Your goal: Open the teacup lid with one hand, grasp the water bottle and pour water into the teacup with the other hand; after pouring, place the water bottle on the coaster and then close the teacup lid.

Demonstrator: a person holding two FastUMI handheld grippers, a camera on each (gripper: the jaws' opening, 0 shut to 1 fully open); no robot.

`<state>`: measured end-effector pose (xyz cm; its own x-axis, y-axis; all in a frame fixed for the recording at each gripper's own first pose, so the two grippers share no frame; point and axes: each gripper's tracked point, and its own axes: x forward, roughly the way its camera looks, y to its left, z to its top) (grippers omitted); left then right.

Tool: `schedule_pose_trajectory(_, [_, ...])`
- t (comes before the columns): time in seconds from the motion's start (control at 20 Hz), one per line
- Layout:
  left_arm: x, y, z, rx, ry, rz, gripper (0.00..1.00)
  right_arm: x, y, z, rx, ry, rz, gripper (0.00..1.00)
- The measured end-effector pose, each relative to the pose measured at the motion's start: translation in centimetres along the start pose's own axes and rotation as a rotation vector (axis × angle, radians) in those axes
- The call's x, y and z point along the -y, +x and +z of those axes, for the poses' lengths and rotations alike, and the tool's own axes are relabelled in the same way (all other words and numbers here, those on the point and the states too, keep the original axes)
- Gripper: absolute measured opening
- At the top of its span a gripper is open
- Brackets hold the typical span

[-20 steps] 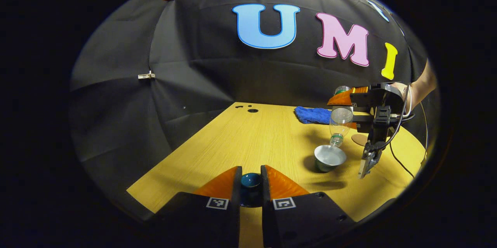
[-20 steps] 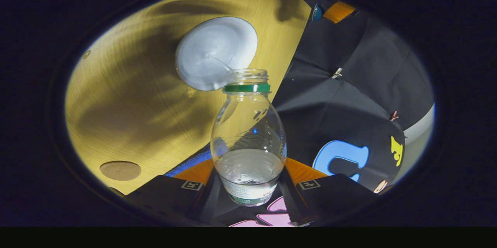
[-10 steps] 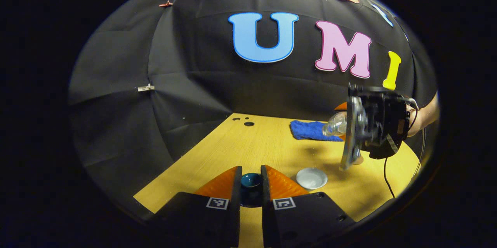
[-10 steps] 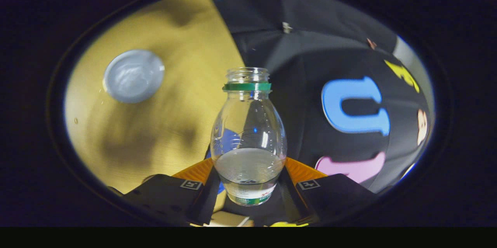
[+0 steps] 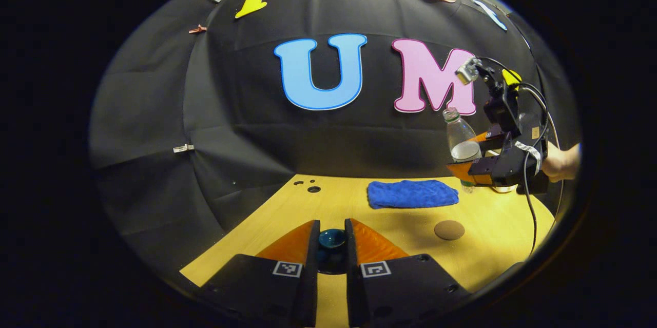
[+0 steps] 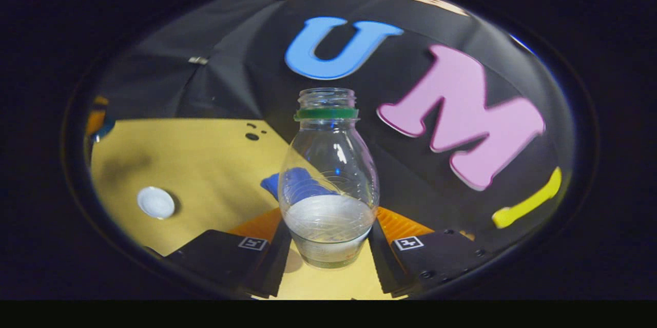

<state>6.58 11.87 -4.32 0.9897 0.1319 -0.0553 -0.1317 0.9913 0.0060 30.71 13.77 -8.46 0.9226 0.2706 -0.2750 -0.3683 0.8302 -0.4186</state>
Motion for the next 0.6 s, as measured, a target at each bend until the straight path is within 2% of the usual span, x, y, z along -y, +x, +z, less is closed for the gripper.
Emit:
schedule_pose_trajectory(0.15, [1.8,0.5,-0.8,-0.011,-0.072,0.003,0.27,0.6,0.9,-2.5,0.019,0.21,0.021,0.74])
schedule_pose_trajectory(0.35, [2.8,1.5,-2.8,-0.039,-0.138,0.025,0.27,-0.6,2.8,-6.2,0.059,0.435,0.035,0.74])
schedule_pose_trajectory(0.5, [2.9,2.2,-3.6,-0.028,-0.132,0.031,0.27,-1.1,3.9,-8.7,0.076,0.436,0.016,0.74])
schedule_pose_trajectory(0.6, [2.8,2.7,-4.4,-0.027,-0.11,0.032,0.24,-2.3,4.7,-9.9,0.078,0.457,0.024,0.75])
